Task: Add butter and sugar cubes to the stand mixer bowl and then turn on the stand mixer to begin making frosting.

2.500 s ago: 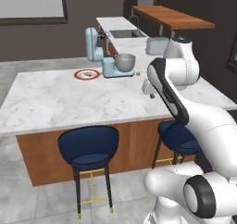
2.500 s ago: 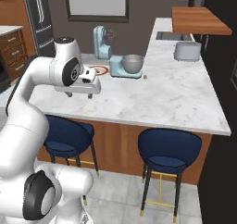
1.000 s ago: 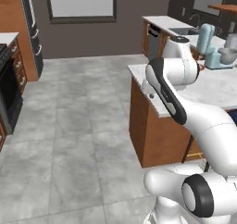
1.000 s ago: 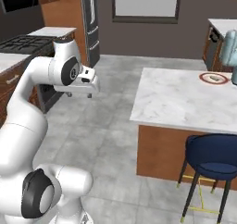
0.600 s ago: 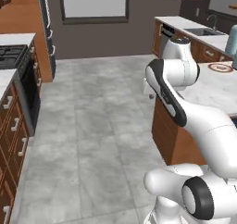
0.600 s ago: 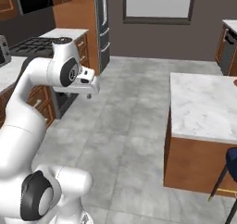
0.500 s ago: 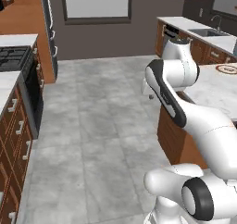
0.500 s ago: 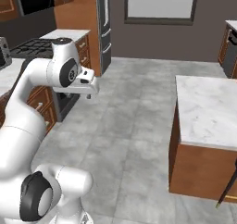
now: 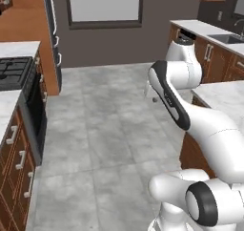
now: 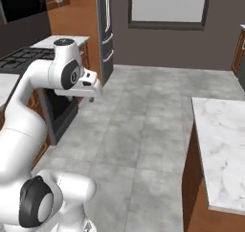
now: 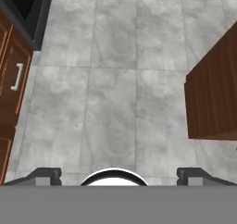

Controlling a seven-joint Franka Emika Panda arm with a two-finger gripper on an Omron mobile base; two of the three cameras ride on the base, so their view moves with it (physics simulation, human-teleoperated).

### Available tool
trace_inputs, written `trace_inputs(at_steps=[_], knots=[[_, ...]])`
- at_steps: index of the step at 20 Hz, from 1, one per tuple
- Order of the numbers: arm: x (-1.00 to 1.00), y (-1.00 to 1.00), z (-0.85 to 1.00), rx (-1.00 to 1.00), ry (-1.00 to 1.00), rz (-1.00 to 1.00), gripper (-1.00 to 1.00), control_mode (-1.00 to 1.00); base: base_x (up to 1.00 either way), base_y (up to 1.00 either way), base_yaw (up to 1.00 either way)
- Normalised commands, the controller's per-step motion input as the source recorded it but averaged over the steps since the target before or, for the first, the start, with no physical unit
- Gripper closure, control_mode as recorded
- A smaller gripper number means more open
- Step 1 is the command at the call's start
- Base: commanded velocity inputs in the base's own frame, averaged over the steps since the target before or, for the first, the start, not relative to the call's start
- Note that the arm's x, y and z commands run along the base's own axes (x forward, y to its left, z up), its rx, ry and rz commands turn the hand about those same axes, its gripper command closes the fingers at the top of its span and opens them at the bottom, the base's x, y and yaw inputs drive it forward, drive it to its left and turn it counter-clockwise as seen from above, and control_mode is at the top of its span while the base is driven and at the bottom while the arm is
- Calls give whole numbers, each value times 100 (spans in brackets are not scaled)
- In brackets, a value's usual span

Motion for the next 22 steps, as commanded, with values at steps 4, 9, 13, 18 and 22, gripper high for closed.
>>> trace_inputs(at_steps=[4, 9, 13, 18, 22], knots=[[0, 0, 0, 0, 0, 0, -100, 100, 100, 8, -6], [0, 0, 0, 0, 0, 0, -100, 100, 100, 11, -6], [0, 0, 0, 0, 0, 0, -100, 100, 100, 16, -9], [0, 0, 0, 0, 0, 0, -100, 100, 100, 23, -9], [0, 0, 0, 0, 0, 0, -100, 100, 100, 23, -11]])
